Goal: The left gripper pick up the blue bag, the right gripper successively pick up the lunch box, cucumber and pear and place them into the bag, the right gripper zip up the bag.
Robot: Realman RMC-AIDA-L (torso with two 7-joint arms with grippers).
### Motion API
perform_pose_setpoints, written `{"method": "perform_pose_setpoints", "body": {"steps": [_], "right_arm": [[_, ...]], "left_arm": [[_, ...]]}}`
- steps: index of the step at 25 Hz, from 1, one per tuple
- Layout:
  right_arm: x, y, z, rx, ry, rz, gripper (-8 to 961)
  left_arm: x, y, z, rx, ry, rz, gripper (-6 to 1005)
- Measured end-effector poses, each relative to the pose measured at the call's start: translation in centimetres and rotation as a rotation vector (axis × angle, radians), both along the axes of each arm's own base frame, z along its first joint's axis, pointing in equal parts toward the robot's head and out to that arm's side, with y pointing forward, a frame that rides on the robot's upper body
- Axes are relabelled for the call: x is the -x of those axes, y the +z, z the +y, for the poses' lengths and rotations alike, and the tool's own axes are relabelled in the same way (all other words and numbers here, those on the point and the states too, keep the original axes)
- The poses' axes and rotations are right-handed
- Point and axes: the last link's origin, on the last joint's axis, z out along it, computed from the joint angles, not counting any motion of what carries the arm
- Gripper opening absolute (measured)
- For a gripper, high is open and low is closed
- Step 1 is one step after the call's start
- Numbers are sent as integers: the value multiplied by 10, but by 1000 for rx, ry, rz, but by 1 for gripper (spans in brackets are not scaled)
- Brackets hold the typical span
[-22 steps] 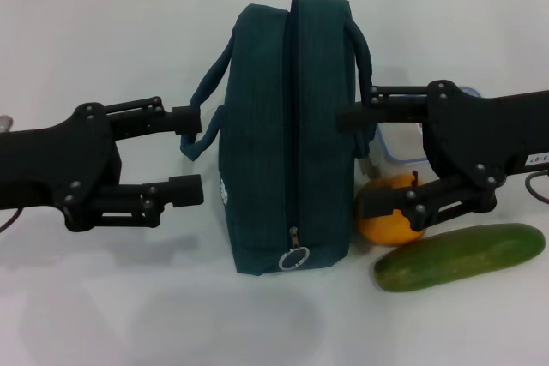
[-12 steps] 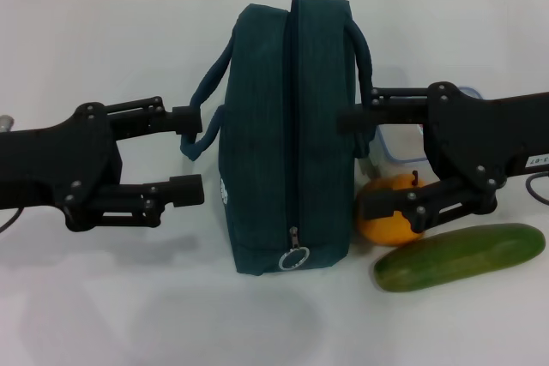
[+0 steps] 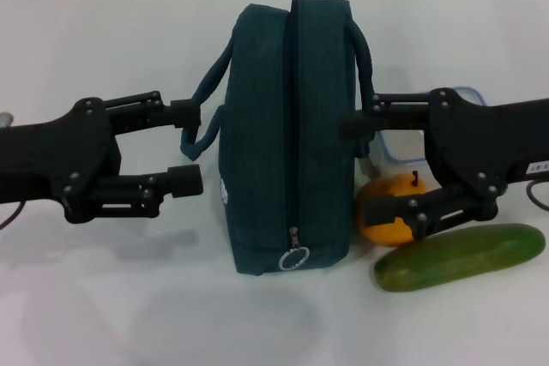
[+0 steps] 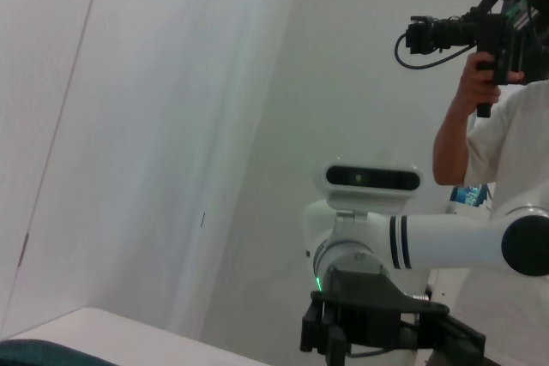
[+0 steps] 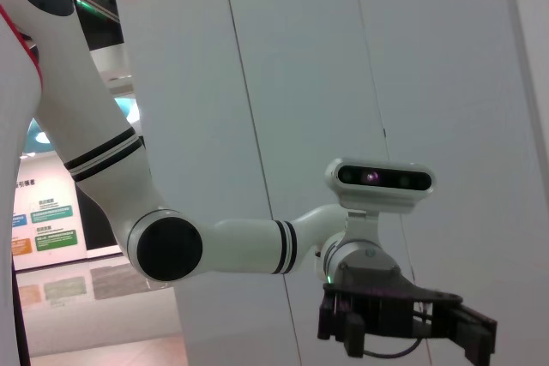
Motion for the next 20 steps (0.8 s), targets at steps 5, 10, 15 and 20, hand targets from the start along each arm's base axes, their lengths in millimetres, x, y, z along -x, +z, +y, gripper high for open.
{"method": "perform_pose_setpoints", "body": {"steps": [5, 10, 15, 20], "right_arm": [[-4, 0, -2, -5, -8, 5, 851], [-13, 8, -4, -50, -52, 57, 848], [-37, 33, 2, -199, -212, 167, 844], [-76, 55, 0, -359, -410, 282, 841]], "left_arm": [[-3, 1, 3, 15, 6, -4, 825], [-12, 7, 20, 45, 80, -18, 824], [-27, 20, 49, 134, 240, 31, 824], [-35, 36, 74, 118, 491, 163, 823]]}}
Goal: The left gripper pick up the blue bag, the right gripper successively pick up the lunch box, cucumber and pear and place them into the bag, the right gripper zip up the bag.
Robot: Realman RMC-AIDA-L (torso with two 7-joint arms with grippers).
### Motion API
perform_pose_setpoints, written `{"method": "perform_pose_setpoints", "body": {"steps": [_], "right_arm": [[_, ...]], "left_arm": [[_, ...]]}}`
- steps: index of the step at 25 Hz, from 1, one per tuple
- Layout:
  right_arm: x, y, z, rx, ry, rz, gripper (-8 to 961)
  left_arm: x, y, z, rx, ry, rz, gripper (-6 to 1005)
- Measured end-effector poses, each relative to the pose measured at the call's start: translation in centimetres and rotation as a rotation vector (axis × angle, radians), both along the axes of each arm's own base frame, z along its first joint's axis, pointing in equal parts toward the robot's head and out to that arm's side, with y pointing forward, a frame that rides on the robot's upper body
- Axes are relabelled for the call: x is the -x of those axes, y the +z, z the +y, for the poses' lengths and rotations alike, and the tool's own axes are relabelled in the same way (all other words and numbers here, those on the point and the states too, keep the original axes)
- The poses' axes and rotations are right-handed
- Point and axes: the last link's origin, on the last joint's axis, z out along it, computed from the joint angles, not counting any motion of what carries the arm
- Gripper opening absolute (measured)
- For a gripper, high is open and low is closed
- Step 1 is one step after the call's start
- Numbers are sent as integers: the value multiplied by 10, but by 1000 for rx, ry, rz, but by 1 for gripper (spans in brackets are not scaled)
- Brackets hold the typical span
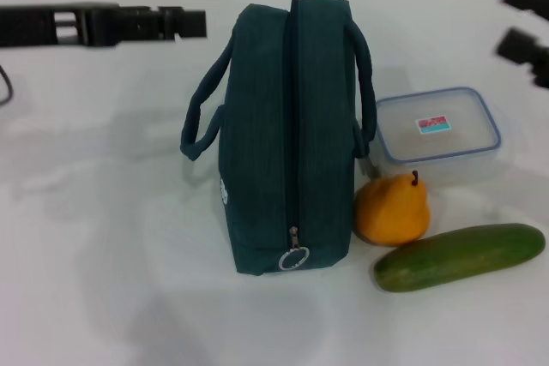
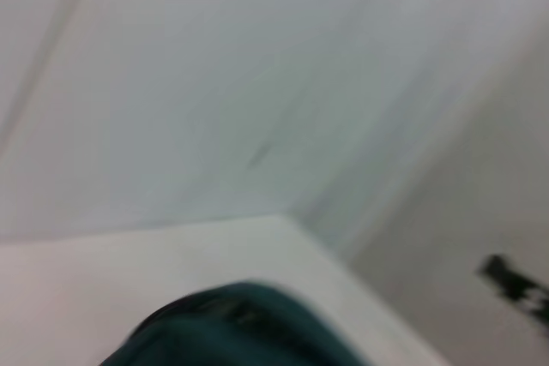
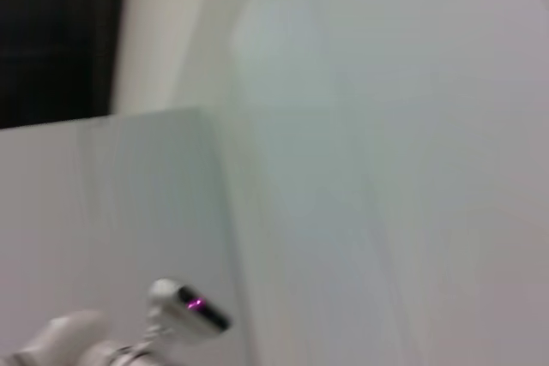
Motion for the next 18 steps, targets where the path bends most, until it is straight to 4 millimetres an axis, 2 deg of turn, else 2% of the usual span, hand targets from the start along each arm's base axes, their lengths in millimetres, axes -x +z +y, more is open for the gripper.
{"method": "perform_pose_setpoints", "body": {"steps": [3, 6, 10, 18], "right_arm": [[-18, 4, -6, -66, -71, 40, 839], [-32, 3, -12, -99, -136, 85, 837], [-45, 2, -24, -116, -180, 97, 835], [-52, -5, -30, -113, -209, 101, 829]], "left_arm": [[-2, 3, 6, 22, 132, 79, 822], [-5, -2, 14, 74, 251, 157, 822], [-13, -12, 20, 131, 298, 206, 821], [-26, -29, 25, 197, 300, 259, 820]]}}
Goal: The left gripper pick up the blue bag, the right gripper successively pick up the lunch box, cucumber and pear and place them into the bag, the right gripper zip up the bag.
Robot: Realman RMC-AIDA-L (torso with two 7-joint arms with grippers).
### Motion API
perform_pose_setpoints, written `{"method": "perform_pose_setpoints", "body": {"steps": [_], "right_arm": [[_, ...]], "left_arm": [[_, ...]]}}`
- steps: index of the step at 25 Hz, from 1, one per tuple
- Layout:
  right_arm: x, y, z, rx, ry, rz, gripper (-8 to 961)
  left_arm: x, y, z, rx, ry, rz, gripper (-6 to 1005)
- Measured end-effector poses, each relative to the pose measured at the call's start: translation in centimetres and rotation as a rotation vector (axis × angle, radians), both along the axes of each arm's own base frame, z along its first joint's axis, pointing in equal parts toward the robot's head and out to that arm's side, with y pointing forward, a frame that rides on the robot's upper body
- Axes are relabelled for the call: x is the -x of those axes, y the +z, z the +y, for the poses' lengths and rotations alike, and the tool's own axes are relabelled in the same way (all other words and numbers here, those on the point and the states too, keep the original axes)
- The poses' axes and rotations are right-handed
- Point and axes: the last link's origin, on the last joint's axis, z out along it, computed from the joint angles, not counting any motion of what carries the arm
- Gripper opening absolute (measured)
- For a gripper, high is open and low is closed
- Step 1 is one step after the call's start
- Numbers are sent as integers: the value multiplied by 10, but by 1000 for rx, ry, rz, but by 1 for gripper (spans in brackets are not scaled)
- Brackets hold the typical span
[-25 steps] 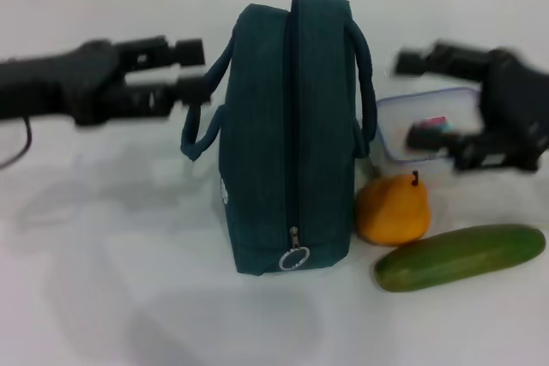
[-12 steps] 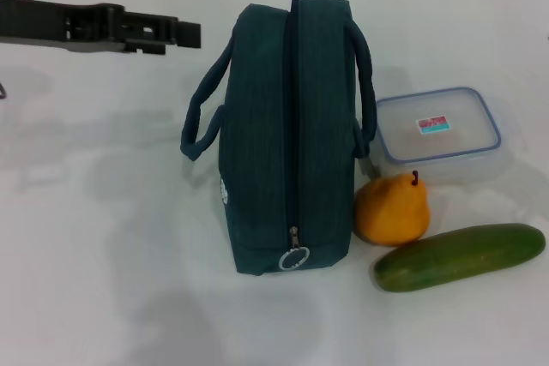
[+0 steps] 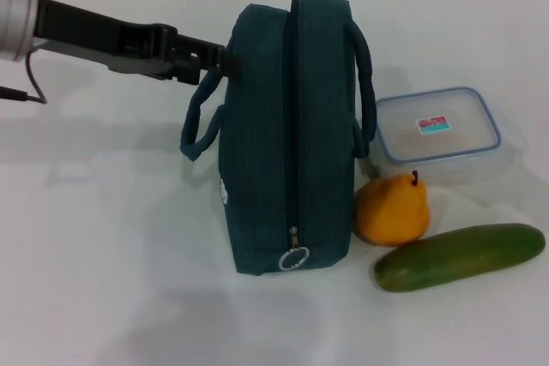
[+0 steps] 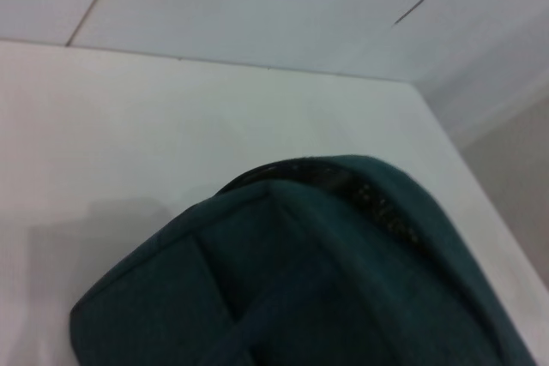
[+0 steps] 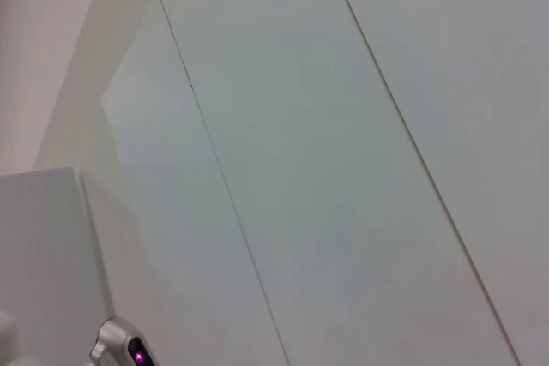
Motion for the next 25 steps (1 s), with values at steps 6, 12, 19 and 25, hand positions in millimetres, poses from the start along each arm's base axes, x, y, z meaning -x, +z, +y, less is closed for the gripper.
{"method": "perform_pose_setpoints", "body": {"steps": [6, 12, 19, 25], "right_arm": [[-5, -3, -5, -8, -17, -2, 825], [-6, -4, -6, -6, -17, -7, 821], [-7, -7, -7, -8, -23, -11, 817], [-11, -9, -10, -8, -41, -9, 813]], "left_arm": [[-5, -16, 6, 49, 14, 13, 819], [-10, -23, 11, 68, 13, 27, 818], [-17, -24, 14, 69, 3, 25, 719], [-17, -25, 14, 64, -25, 24, 538]]}}
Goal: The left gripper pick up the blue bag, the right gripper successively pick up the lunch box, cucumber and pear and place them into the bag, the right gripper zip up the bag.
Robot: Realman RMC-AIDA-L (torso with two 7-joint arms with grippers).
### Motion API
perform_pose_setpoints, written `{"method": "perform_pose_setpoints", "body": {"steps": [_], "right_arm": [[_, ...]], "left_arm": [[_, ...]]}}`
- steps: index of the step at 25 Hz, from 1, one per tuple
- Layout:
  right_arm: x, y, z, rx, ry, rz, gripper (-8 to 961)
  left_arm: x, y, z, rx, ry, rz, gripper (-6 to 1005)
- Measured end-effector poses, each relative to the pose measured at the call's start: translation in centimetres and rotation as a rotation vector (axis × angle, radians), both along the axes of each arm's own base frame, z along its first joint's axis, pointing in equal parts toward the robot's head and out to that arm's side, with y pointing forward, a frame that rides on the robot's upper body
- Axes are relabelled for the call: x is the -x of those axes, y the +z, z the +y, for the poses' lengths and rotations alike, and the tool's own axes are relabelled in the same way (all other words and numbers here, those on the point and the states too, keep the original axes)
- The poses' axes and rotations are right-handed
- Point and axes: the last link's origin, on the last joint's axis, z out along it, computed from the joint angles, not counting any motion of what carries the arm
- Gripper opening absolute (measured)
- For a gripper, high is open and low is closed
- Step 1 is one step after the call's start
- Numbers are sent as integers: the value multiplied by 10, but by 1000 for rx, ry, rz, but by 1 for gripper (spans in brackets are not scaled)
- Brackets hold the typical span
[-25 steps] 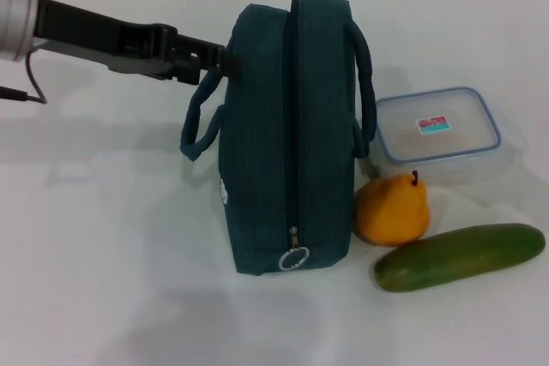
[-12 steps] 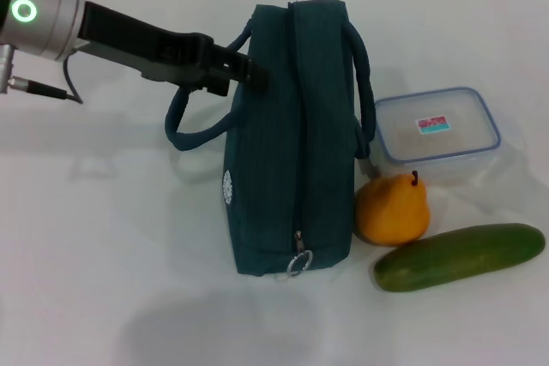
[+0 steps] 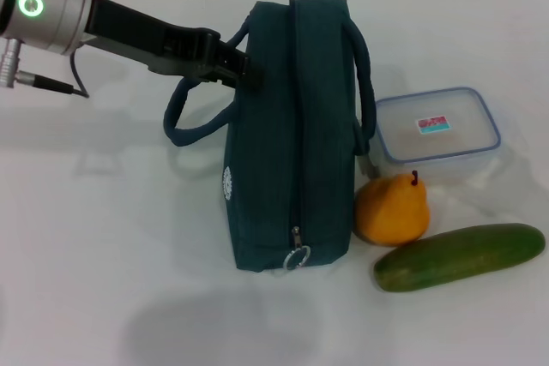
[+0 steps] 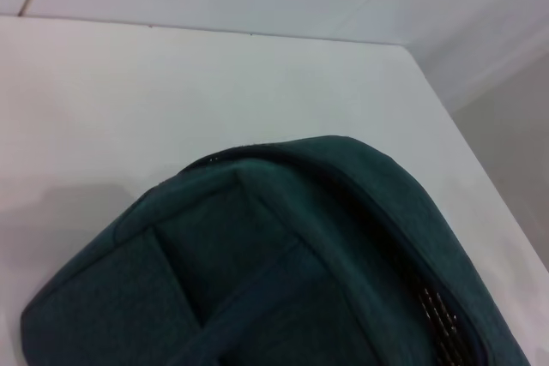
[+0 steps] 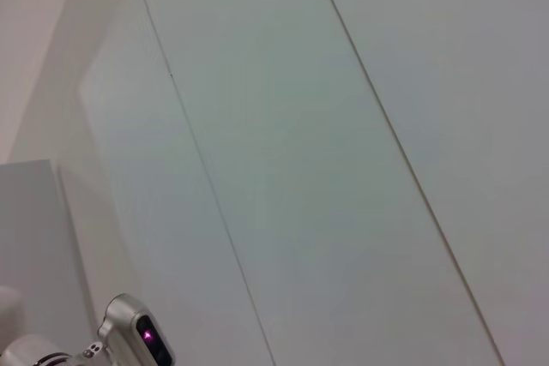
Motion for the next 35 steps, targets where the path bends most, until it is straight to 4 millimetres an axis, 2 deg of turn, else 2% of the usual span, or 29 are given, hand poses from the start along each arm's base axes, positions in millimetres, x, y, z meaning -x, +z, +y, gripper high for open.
{"method": "perform_pose_setpoints", "body": {"steps": [9, 14, 19, 28, 35], "right_arm": [[-6, -4, -5, -4, -55, 58, 807], [-18, -6, -4, -44, -181, 149, 803], [-30, -13, -3, -57, -302, 195, 800], [-40, -34, 2, -5, -439, 213, 794], [-48, -50, 4, 32, -600, 350, 789]], "left_arm": [[3, -3, 0, -11, -23, -7, 145], [1, -1, 0, -17, -25, -28, 51], [0, 1, 1, -25, -24, -40, 52], [-6, 4, 4, -30, -44, -34, 53], [-8, 3, 4, -27, -53, -41, 53]]}}
